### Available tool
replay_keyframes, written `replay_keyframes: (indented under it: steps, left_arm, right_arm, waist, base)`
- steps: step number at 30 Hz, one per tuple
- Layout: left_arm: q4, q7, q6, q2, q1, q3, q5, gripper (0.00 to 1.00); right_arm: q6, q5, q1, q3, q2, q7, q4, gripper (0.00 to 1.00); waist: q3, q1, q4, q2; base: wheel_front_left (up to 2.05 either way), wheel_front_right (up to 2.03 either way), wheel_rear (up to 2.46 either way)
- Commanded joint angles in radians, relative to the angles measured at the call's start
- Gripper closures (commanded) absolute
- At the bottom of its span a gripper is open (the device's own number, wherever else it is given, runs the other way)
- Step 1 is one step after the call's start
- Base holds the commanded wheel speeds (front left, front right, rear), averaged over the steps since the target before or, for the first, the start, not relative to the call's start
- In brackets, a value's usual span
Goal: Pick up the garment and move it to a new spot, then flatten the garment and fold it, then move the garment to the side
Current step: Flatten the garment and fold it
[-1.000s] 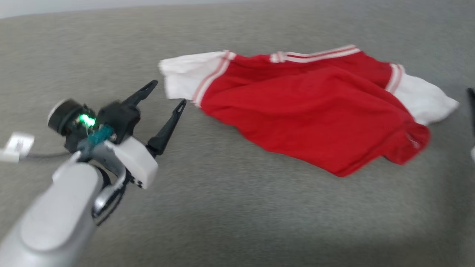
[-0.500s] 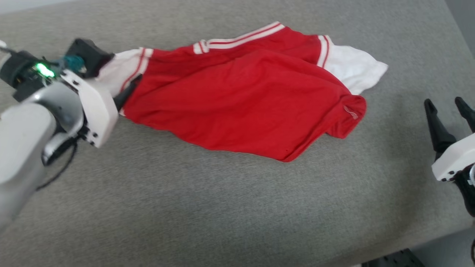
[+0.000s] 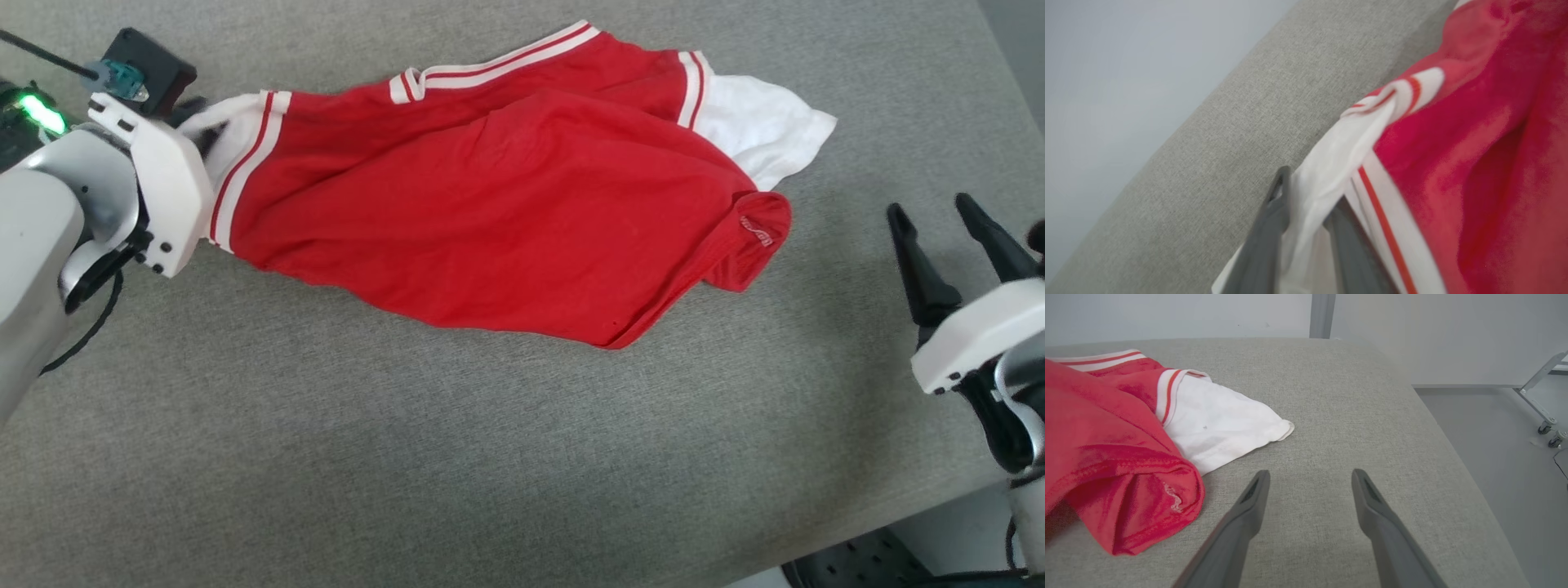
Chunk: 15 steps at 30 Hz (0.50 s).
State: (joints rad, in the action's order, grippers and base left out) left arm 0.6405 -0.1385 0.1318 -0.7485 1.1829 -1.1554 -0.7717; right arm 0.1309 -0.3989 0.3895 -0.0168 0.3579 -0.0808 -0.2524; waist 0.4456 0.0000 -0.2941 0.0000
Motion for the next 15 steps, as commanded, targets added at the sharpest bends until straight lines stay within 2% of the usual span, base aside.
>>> replay_keyframes:
  steps: [1, 6, 8, 15]
  left_arm:
    - [0.007, 0.012, -0.003, 0.01, 0.026, -0.016, -0.018, 1.0]
    - [0.024, 0.042, -0.003, 0.038, 0.071, -0.055, -0.044, 1.0]
    - [0.027, 0.053, -0.003, 0.058, 0.094, -0.067, -0.049, 1.0]
    - [0.043, 0.095, -0.003, 0.118, 0.149, -0.091, -0.059, 1.0]
  right_arm:
    - [0.0, 0.001, 0.022, -0.019, 0.018, -0.015, 0.014, 0.0]
    - [0.0, -0.025, 0.126, -0.127, 0.095, -0.093, 0.022, 0.0]
    - [0.0, -0.04, 0.189, -0.192, 0.15, -0.143, 0.002, 0.0]
    - [0.0, -0.16, 0.406, -0.392, 0.263, -0.299, -0.081, 0.0]
  waist:
    - [0.008, 0.0, 0.007, 0.0]
    - [0.04, 0.0, 0.044, 0.0]
    - [0.057, 0.0, 0.067, 0.0]
    - [0.108, 0.0, 0.135, 0.0]
  base:
    - [0.0, 0.0, 0.0]
    - [0.0, 0.0, 0.0]
    - [0.0, 0.0, 0.0]
    - [0.0, 0.0, 0.0]
